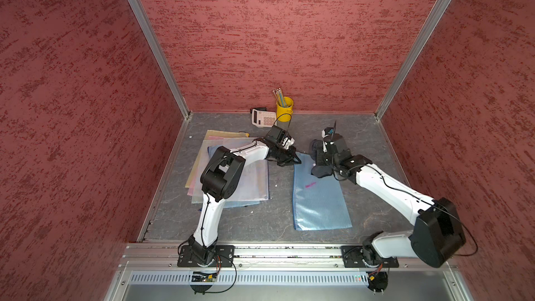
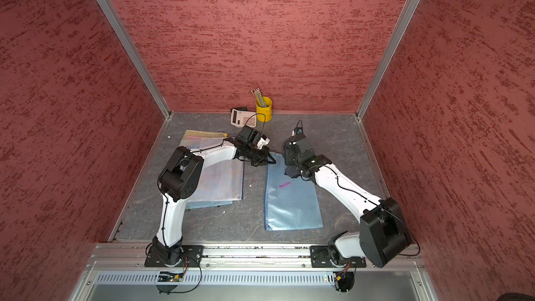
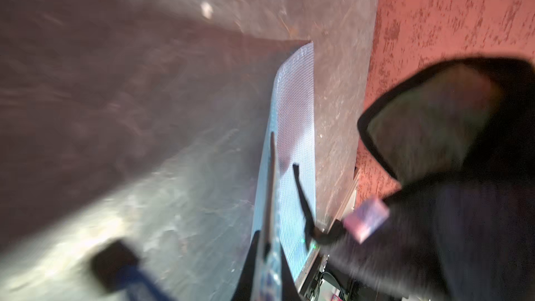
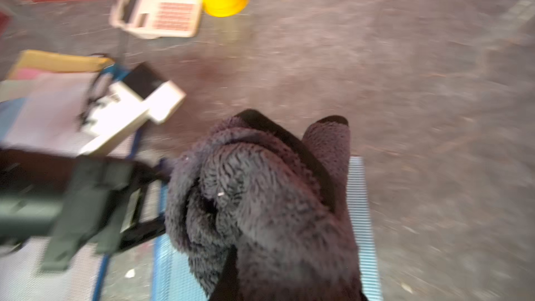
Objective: Wipe the document bag
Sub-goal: Move the document bag to the center of the board, then wipe the dirt from the document bag.
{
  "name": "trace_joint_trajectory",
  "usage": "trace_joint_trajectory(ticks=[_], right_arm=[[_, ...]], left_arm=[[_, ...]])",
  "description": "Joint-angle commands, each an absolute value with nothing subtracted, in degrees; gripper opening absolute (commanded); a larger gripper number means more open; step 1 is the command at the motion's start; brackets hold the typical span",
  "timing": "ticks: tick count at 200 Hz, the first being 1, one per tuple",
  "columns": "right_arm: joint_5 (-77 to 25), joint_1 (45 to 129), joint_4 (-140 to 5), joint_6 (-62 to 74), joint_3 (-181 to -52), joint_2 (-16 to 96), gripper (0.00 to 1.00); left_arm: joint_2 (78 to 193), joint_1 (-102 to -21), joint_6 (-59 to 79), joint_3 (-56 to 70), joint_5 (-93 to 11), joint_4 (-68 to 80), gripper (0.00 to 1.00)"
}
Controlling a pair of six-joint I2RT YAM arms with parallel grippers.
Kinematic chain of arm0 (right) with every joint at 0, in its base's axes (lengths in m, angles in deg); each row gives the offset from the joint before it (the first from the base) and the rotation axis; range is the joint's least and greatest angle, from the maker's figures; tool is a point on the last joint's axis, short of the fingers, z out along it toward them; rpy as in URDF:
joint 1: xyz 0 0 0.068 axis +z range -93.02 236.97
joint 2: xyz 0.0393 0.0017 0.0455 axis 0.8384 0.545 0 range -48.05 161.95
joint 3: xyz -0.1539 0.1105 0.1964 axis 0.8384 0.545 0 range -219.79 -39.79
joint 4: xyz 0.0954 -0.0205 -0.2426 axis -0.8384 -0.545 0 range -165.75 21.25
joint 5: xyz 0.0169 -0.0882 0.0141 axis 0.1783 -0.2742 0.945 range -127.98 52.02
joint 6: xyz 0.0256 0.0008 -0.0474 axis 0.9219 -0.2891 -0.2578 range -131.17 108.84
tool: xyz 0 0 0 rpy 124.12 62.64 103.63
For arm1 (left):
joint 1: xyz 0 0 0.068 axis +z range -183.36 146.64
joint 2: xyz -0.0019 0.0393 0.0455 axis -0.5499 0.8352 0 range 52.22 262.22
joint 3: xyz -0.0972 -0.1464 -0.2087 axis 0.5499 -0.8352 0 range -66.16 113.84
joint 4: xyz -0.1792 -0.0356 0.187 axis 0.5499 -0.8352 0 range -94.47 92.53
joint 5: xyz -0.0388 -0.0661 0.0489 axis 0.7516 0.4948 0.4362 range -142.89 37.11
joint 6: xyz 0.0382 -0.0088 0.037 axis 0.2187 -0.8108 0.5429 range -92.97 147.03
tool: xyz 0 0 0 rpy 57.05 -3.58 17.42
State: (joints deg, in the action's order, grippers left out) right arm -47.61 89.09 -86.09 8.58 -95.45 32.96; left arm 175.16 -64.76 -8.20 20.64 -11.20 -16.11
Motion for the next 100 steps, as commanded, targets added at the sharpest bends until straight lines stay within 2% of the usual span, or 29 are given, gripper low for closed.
trace_joint_trajectory(ticks=[1, 22, 48, 79, 100], right_arm=[[-45.39, 94.84, -75.81, 13.08, -89.48, 39.53, 0.0], [-45.62, 96.32, -67.39, 20.01, -84.7, 43.36, 0.0], [-49.84, 98.32, -66.5, 25.07, -82.09, 46.54, 0.0], [-51.54, 101.43, -78.2, 34.18, -83.06, 55.08, 0.0], [-50.98, 106.81, -81.4, 44.5, -77.26, 52.64, 0.0]], left_arm=[[175.82, -64.27, -5.89, 19.27, -10.69, -16.92, 0.0], [176.68, -63.13, -5.04, 19.18, -9.8, -16.63, 0.0], [177.29, -61.71, -4.47, 18.52, -8.31, -15.92, 0.0], [177.73, -60.34, -5.1, 17.7, -7.26, -14.81, 0.0], [177.9, -59.06, -5.12, 16.88, -7.24, -14.39, 0.0]])
